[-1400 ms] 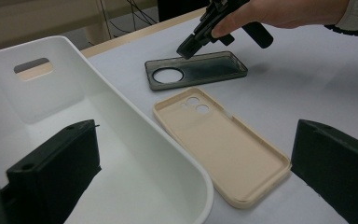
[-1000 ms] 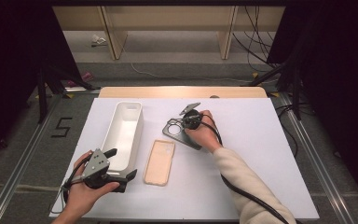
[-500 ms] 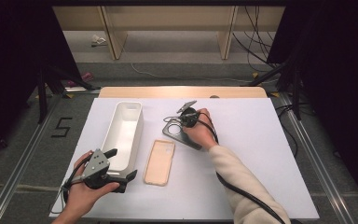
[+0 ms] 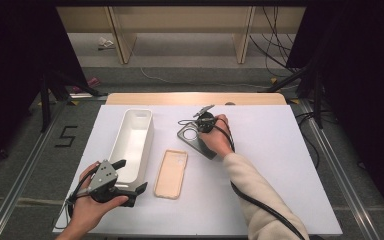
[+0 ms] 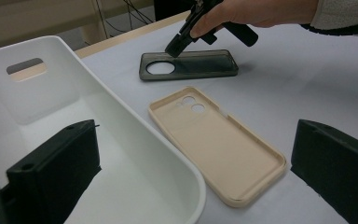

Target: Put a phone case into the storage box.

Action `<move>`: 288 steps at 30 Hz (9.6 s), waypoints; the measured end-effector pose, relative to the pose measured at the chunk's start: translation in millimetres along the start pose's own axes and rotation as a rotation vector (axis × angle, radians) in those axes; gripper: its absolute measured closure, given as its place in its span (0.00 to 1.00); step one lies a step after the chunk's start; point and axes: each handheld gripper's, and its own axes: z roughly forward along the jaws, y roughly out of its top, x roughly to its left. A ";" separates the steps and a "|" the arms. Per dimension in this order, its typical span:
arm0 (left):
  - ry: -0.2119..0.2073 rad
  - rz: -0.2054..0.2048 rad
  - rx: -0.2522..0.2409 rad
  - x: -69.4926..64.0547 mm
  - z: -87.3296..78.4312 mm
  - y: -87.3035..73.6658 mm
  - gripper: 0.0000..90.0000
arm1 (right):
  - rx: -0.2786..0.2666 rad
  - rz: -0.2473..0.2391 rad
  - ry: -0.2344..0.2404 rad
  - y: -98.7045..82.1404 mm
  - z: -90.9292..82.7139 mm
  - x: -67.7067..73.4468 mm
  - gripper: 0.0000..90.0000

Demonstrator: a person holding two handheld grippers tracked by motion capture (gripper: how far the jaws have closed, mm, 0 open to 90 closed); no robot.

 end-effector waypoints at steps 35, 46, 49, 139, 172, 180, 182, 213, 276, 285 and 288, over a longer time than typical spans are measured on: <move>-0.007 0.010 0.004 -2.8 1.4 -0.3 0.01 | 0.088 0.317 -0.129 -58.1 -39.8 -63.7 1.00; -0.007 0.012 0.003 -2.8 1.2 -0.3 0.01 | 0.069 0.367 -0.122 -63.2 -46.8 -65.7 1.00; -0.007 0.011 0.003 -2.8 1.1 -0.3 0.01 | 0.048 0.362 -0.100 -63.6 -50.6 -66.1 1.00; -0.028 0.017 0.011 -4.7 2.8 -1.2 0.01 | 0.438 -0.824 0.096 -43.4 -55.5 -14.2 0.76; -0.035 0.025 0.011 -5.3 3.1 -1.5 0.02 | 0.470 -0.798 0.165 -41.6 -54.3 -16.0 0.96; -0.033 0.023 0.011 -5.3 2.9 -1.4 0.03 | 0.466 -0.799 0.151 -41.9 -54.5 -15.2 0.97; -0.033 0.022 0.011 -5.2 2.9 -1.4 0.03 | 0.462 -0.795 0.152 -42.3 -54.7 -15.3 0.98; -0.029 0.022 0.006 -4.7 2.3 -0.9 0.03 | 0.201 -0.642 0.150 -60.8 -91.2 -14.3 0.99; -0.021 0.017 0.004 -3.5 2.1 -0.9 0.04 | -0.124 -0.553 0.303 -99.3 -147.5 26.3 0.99; 0.008 -0.029 -0.014 -1.5 1.0 10.6 0.07 | -0.159 -0.563 0.326 -104.8 -155.9 36.8 0.99; 0.025 -0.050 0.004 -2.7 3.4 22.4 0.09 | -0.163 -0.575 0.322 -105.7 -157.6 40.9 0.99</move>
